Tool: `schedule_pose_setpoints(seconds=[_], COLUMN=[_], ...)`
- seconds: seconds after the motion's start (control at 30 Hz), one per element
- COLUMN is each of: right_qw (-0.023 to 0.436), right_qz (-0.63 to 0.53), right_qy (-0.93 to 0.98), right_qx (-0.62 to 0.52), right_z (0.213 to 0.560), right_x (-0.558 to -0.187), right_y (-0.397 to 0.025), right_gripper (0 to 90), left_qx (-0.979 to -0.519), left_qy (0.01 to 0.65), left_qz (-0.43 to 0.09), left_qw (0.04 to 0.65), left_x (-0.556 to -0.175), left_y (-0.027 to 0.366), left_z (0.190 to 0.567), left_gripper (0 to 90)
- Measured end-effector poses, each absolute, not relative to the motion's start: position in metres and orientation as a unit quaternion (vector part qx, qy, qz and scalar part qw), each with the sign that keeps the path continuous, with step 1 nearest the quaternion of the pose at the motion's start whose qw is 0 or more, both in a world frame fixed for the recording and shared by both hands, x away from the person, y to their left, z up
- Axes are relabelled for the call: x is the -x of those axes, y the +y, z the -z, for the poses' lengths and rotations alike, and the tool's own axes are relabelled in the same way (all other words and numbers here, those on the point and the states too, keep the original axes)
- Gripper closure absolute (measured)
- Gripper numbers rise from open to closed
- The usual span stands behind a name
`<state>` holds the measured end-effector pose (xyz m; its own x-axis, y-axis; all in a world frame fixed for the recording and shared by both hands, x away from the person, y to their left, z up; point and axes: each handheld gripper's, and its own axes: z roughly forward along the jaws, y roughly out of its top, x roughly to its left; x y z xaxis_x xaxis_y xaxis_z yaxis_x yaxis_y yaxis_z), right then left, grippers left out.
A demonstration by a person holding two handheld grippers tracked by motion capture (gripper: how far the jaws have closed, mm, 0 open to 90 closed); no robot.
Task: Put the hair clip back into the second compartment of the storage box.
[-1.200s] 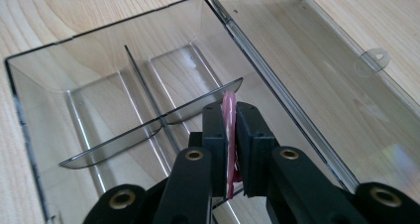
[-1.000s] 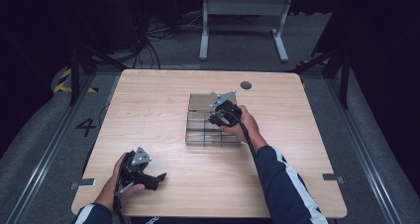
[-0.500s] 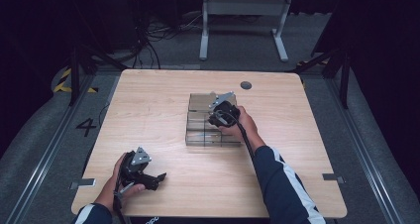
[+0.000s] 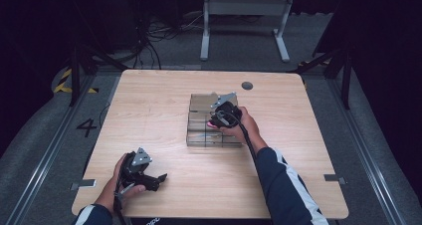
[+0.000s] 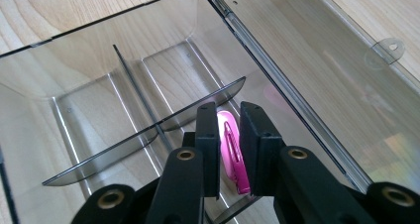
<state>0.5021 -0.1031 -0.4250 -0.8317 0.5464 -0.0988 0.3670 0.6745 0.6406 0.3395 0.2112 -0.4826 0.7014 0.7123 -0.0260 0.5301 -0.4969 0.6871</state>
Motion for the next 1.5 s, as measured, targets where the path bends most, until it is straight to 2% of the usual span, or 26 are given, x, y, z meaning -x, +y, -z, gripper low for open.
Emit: schedule_pose_setpoints(seconds=[1.5], right_qw=[0.161], right_qz=[-0.316], right_qy=[0.908], right_qx=[-0.223], right_z=[0.403], right_x=[-0.453], right_y=[-0.133], right_gripper=[65.1], left_qx=[-0.853], left_qy=[0.366], left_qz=[-0.133], left_qw=[0.346], left_x=[-0.339], left_y=[0.211], left_z=[0.483], left_gripper=[0.4])
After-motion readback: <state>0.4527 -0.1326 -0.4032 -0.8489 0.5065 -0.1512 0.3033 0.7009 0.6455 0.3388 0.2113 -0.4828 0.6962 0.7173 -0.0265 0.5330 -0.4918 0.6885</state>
